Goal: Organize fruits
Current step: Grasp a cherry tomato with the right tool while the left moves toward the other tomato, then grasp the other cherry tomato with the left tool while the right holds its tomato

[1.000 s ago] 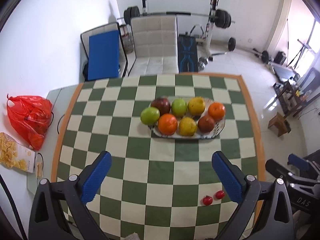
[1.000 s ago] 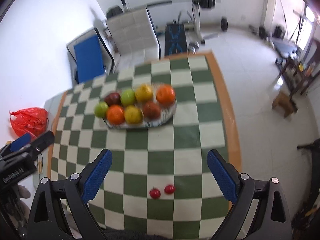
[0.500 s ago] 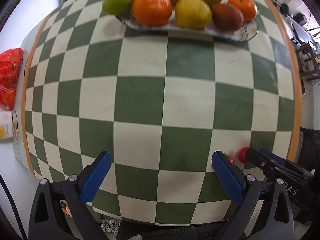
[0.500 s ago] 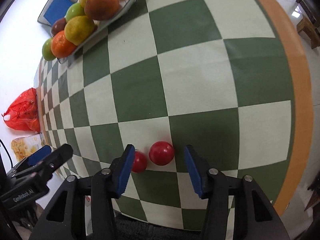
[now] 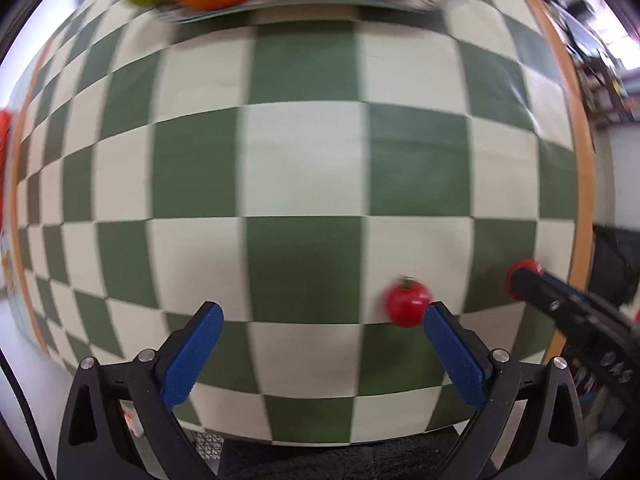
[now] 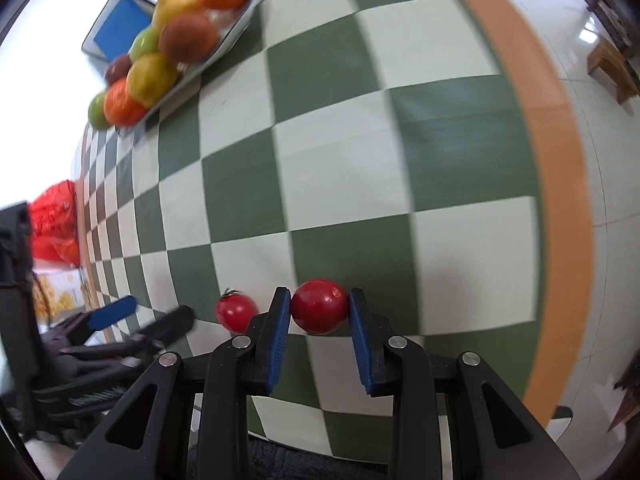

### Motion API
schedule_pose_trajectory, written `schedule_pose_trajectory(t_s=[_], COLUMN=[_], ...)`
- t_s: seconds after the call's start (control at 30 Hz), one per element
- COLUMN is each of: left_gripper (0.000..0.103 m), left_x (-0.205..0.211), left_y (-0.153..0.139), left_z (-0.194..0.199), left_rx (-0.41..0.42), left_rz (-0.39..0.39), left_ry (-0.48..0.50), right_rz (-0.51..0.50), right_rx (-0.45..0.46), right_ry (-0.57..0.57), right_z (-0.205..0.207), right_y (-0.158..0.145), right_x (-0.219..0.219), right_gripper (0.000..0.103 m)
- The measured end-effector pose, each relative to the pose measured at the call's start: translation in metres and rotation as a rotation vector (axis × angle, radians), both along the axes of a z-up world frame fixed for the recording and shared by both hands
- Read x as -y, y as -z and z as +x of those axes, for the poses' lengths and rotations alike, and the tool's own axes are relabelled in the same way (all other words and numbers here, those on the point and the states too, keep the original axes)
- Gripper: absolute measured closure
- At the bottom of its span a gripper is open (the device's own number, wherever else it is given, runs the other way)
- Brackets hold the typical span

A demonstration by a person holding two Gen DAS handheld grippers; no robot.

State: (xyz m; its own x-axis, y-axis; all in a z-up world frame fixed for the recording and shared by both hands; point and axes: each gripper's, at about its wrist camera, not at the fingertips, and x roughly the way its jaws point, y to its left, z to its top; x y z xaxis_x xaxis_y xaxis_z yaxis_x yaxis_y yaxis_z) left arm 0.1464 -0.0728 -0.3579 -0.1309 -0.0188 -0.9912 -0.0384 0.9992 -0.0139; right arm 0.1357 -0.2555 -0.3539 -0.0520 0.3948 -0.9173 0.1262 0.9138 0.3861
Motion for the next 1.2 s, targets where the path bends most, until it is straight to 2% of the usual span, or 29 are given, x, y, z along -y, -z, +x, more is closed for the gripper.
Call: schedule_pose_trajectory(t_s=[0.07, 0.13, 0.23, 0.37, 0.47, 0.57, 0.67, 0.83, 0.9, 0.97, 1.03, 1.13, 1.2], left_gripper=[0.027, 0.037, 0.043, 0.066, 0.077, 0.079, 0.085, 0.085, 0.083, 0.069, 0.062, 0.062, 0.062], left_x=[0.014, 0.026, 0.038, 0.05, 0.058, 0.056, 0.044, 0.012, -0.001, -0.008, -0.003, 0.004, 0.012], left_y=[0.007, 0.015, 0.019, 0.019, 0.014, 0.011, 0.003, -0.013, -0.013, -0.003, 0.001, 0.012, 0.02], left_z=[-0.002, -0.004, -0.008, -0.012, -0.011, -0.011, -0.012, -0.008, -0.006, -0.008, -0.008, -0.012, 0.002], left_rx=[-0.01, -0.032, -0.024, -0.017, -0.009, 0.005, 0.017, 0.028, 0.018, -0.041, -0.08, -0.11, -0.126], left_rz=[-0.005, -0.024, -0.034, -0.055, -0.062, -0.069, -0.106, -0.168, -0.22, -0.286, -0.321, -0.326, -0.319], left_ry=[0.032, 0.05, 0.075, 0.099, 0.108, 0.09, 0.031, -0.051, -0.089, -0.13, -0.151, -0.139, -0.13], right_rz=[-0.007, -0.013, -0.018, -0.016, -0.013, -0.007, -0.003, 0.017, 0.023, 0.023, 0.029, 0.022, 0.016], right_rx=[0.005, 0.009, 0.015, 0.023, 0.029, 0.035, 0.045, 0.067, 0.068, 0.065, 0.055, 0.053, 0.05], right_ry=[0.014, 0.027, 0.04, 0.041, 0.042, 0.043, 0.046, 0.075, 0.074, 0.071, 0.072, 0.065, 0.061], right_z=[0.001, 0.003, 0.004, 0.005, 0.005, 0.004, 0.007, 0.011, 0.013, 0.013, 0.012, 0.011, 0.011], right_y=[-0.006, -0.01, -0.013, -0.015, -0.017, -0.02, -0.024, -0.034, -0.035, -0.034, -0.032, -0.03, -0.03], right_x=[0.011, 0.018, 0.024, 0.037, 0.04, 0.037, 0.035, 0.031, 0.026, 0.023, 0.02, 0.016, 0.016], right_gripper=[0.071, 0.071, 0.071, 0.071, 0.071, 0.071, 0.071, 0.071, 0.071, 0.071, 0.071, 0.071, 0.071])
